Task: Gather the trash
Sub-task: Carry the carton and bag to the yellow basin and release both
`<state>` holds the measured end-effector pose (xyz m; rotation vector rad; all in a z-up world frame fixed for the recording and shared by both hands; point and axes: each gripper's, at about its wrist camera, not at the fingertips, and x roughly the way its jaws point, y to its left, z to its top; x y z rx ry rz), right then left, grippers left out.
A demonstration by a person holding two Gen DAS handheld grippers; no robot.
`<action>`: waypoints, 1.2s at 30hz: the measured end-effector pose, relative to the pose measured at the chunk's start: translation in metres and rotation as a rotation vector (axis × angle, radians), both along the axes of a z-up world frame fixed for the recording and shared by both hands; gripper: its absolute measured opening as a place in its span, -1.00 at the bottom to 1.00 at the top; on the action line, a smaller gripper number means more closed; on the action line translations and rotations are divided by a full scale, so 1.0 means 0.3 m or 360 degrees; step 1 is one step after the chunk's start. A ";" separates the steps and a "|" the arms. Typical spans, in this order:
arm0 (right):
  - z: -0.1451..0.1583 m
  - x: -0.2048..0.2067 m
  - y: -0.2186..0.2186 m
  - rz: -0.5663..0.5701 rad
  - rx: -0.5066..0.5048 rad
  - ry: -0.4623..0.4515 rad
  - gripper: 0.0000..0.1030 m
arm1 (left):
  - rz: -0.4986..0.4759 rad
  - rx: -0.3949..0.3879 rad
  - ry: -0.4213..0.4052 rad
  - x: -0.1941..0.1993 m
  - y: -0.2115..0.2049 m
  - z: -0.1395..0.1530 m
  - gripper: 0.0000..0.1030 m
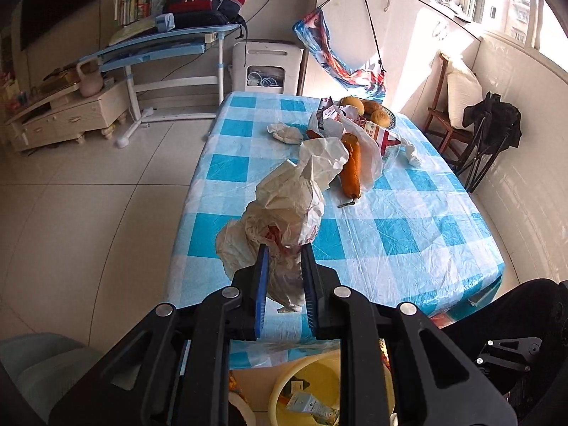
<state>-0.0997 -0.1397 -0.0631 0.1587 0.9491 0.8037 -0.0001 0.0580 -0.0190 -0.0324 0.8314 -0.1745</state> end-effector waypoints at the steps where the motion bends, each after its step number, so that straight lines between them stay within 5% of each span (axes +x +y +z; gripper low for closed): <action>1: 0.001 0.001 -0.014 -0.0039 0.0021 -0.0006 0.08 | -0.0008 0.0007 0.0001 -0.021 -0.004 -0.001 -0.66; 13: 0.044 0.046 -0.159 -0.0442 0.0191 -0.0067 0.26 | -0.0171 0.0075 0.0120 -0.226 -0.088 -0.067 -0.66; 22: 0.047 0.056 -0.248 -0.0631 0.0280 -0.0021 0.34 | -0.0493 0.0203 0.0400 -0.378 -0.196 -0.192 -0.60; 25: 0.050 0.053 -0.257 -0.0650 0.0286 -0.0021 0.36 | -0.0578 0.0316 0.0457 -0.414 -0.226 -0.214 -0.44; 27: 0.051 0.055 -0.260 -0.0658 0.0286 -0.0021 0.38 | -0.0570 0.0333 0.0464 -0.416 -0.227 -0.210 -0.06; 34: 0.048 0.061 -0.266 -0.0671 0.0286 -0.0013 0.41 | -0.0429 0.0330 0.0380 -0.351 -0.178 -0.151 0.16; 36: 0.048 0.061 -0.270 -0.0685 0.0291 -0.0007 0.41 | -0.0334 0.0341 0.0322 -0.313 -0.159 -0.130 0.37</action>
